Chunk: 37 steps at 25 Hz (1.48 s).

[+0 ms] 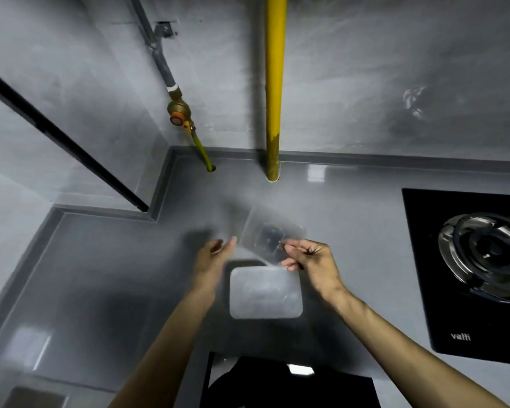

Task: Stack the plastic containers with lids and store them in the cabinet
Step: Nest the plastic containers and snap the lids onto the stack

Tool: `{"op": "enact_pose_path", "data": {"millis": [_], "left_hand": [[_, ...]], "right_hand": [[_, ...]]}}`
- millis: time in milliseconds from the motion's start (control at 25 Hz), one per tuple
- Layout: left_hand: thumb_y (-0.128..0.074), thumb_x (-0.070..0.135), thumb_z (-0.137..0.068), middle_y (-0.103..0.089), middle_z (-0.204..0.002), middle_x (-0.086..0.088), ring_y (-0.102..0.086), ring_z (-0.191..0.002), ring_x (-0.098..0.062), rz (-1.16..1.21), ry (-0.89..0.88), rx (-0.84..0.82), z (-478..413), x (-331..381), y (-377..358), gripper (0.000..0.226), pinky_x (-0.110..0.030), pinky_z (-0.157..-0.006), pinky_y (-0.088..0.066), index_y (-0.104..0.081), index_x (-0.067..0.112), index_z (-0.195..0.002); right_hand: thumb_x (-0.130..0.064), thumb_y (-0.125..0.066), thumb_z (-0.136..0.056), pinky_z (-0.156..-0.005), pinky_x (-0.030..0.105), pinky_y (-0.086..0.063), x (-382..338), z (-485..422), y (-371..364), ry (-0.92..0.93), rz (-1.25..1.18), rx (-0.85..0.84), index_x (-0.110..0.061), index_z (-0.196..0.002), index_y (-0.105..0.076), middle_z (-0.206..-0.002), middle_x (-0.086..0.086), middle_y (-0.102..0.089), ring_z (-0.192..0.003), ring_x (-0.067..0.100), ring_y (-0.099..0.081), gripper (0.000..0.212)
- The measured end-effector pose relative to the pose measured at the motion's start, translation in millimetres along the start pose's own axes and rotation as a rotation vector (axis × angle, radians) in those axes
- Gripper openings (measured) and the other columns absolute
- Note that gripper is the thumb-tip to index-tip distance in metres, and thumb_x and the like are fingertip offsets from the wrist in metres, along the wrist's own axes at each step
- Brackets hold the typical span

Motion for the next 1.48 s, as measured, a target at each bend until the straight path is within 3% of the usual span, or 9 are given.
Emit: {"op": "enact_pose_path", "data": {"millis": [120, 240, 360, 440, 560, 720, 920, 1080, 1480], "left_hand": [[-0.061, 0.039, -0.089, -0.069, -0.102, -0.01, -0.069, -0.096, -0.025, 0.272, 0.153, -0.158, 22, -9, -9, 0.035, -0.032, -0.082, -0.054, -0.061, 0.01, -0.108], [-0.066, 0.013, -0.087, -0.07, -0.11, -0.025, -0.071, -0.098, -0.033, 0.302, 0.131, -0.218, 38, -12, -19, 0.031, -0.034, -0.083, -0.06, -0.059, -0.001, -0.114], [-0.06, -0.007, -0.085, -0.069, -0.097, -0.028, -0.072, -0.075, -0.031, 0.295, 0.12, -0.148, 35, -17, -11, 0.025, -0.026, -0.065, -0.061, -0.052, 0.004, -0.105], [-0.058, -0.004, -0.089, -0.071, -0.088, -0.019, -0.073, -0.063, -0.022, 0.196, 0.123, -0.169, 26, -26, 1, 0.017, -0.024, -0.06, -0.06, -0.052, 0.006, -0.102], [-0.063, 0.003, -0.088, -0.076, -0.083, -0.01, -0.074, -0.065, -0.02, 0.011, 0.156, -0.325, 16, -42, 12, 0.011, -0.026, -0.061, -0.06, -0.06, 0.006, -0.099], [-0.064, 0.002, -0.087, -0.074, -0.086, -0.015, -0.074, -0.062, -0.019, -0.039, 0.154, -0.321, 3, -60, 13, 0.015, -0.024, -0.057, -0.059, -0.062, 0.006, -0.101], [-0.062, -0.006, -0.085, -0.071, -0.097, -0.024, -0.069, -0.068, -0.025, -0.249, -0.016, -0.024, -10, -85, 13, 0.025, -0.04, -0.08, -0.06, -0.062, 0.001, -0.109], [-0.063, 0.003, -0.084, -0.076, -0.097, -0.006, -0.072, -0.088, -0.019, -0.532, -0.223, 0.089, -4, -84, 10, 0.028, -0.018, -0.082, -0.05, -0.067, 0.011, -0.111], [-0.059, 0.008, -0.089, -0.071, -0.117, -0.008, -0.068, -0.108, -0.021, -0.655, -0.188, -0.05, -16, -97, 8, 0.043, -0.028, -0.097, -0.049, -0.059, 0.02, -0.13]], "right_hand": [[-0.006, -0.068, -0.087, -0.087, 0.015, -0.053, -15, 19, 0, 0.378, 0.527, 0.049, -0.012, -0.103, -0.077, -0.097, -0.008, -0.076, -0.09, -0.003, -0.069, 0.02], [-0.003, -0.068, -0.085, -0.102, 0.013, -0.042, -14, 42, -14, 0.674, 0.863, -0.059, -0.011, -0.111, -0.074, -0.117, -0.001, -0.072, -0.11, 0.005, -0.064, 0.028], [-0.003, -0.063, -0.083, -0.102, 0.017, -0.046, -2, 50, -12, 0.521, 0.863, -0.153, -0.017, -0.121, -0.069, -0.131, -0.008, -0.064, -0.11, 0.001, -0.064, 0.041], [-0.003, -0.059, -0.079, -0.092, 0.02, -0.053, -3, 48, 5, 0.462, 0.854, -0.009, -0.022, -0.119, -0.07, -0.129, -0.012, -0.064, -0.095, 0.002, -0.066, 0.046], [-0.017, -0.064, -0.088, -0.085, 0.03, -0.054, -3, 30, 23, 0.301, 0.867, 0.158, -0.017, -0.11, -0.072, -0.114, -0.001, -0.068, -0.086, 0.019, -0.067, 0.024], [-0.025, -0.066, -0.09, -0.068, 0.025, -0.045, 32, 17, 20, -0.063, 0.636, 0.001, -0.01, -0.084, -0.068, -0.074, 0.003, -0.064, -0.07, 0.018, -0.055, 0.017], [-0.021, -0.066, -0.089, -0.064, 0.028, -0.044, 55, 18, 26, 0.013, 0.741, 0.09, -0.006, -0.088, -0.066, -0.072, 0.013, -0.065, -0.067, 0.026, -0.052, 0.014], [-0.02, -0.065, -0.088, -0.075, 0.037, -0.054, 57, 15, 17, 0.108, 0.866, 0.117, -0.012, -0.112, -0.064, -0.088, 0.01, -0.069, -0.081, 0.03, -0.064, 0.025], [-0.032, -0.055, -0.094, -0.085, 0.038, -0.053, 64, 8, 20, 0.077, 1.058, 0.134, -0.025, -0.134, -0.053, -0.116, 0.009, -0.068, -0.103, 0.032, -0.065, 0.04]]}}
Point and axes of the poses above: each hand's wrist, its own z-axis away from the middle knuckle, its own y-axis out of the back of the hand, x = y × z, the point moved 5 cm from there along -z, towards the middle knuckle
